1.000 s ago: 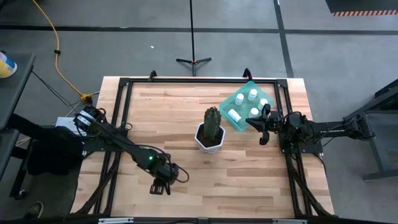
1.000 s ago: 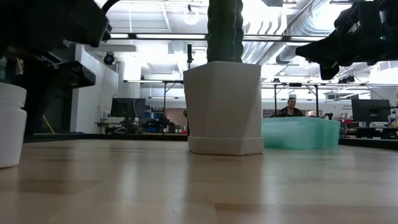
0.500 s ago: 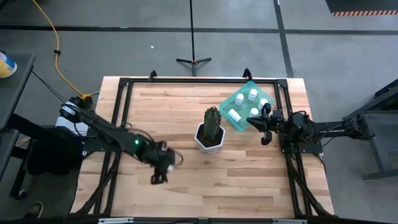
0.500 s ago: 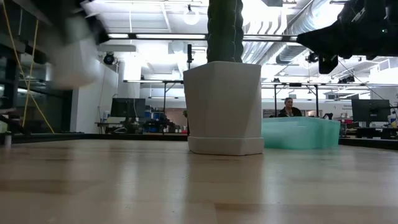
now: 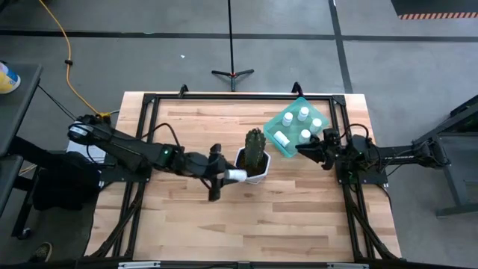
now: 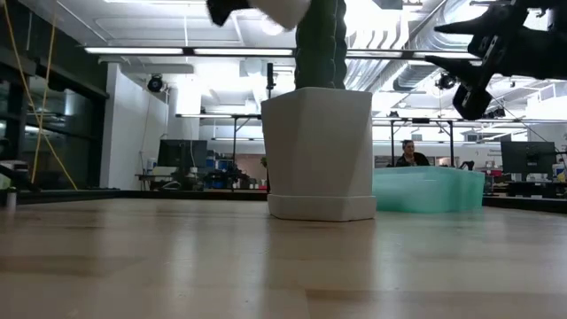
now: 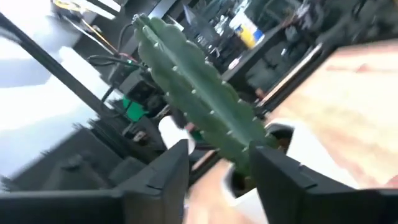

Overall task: Pick and place pill bottles into a basket
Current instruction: Put the white medicine bottle into the blue bin

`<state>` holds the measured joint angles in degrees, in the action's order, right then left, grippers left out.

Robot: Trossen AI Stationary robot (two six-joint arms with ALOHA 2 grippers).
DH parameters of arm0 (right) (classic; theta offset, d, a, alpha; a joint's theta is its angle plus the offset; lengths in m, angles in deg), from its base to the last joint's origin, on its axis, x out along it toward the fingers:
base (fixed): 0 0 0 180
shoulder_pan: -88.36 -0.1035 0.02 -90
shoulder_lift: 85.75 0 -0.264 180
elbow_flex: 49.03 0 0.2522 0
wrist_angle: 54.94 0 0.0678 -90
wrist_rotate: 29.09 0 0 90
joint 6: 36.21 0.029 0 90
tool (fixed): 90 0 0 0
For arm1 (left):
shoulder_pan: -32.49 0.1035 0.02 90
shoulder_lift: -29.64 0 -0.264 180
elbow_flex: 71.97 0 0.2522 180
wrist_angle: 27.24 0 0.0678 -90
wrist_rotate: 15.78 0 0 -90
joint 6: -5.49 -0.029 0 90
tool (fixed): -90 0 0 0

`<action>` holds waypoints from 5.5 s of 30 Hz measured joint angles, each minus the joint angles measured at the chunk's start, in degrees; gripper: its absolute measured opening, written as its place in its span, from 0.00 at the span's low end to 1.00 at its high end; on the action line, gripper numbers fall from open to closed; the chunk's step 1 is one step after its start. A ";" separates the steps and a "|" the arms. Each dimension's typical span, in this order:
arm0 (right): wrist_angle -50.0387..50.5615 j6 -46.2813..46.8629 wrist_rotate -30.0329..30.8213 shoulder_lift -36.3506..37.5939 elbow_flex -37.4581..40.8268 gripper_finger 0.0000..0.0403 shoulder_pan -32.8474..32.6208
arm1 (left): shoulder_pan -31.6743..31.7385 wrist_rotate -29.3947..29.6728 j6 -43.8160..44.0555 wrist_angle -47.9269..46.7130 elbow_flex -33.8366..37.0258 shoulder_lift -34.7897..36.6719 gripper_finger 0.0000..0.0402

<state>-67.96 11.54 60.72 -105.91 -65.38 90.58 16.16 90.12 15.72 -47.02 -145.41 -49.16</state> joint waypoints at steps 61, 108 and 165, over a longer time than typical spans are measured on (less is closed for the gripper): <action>-25.53 15.87 14.19 -37.19 -17.15 0.68 -23.19 | 1.31 2.80 -18.99 26.30 -12.41 -15.66 0.53; -28.37 12.24 13.23 -43.76 -22.86 0.61 -23.17 | 1.75 -1.06 -20.48 29.93 -12.41 -16.29 0.53; -25.52 7.03 17.83 -38.07 -22.86 0.41 -23.32 | 1.68 0.33 -19.32 24.95 -12.41 -9.55 0.58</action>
<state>-93.48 18.57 78.55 -143.98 -88.24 67.26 17.84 90.45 -3.60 -22.07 -157.82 -58.71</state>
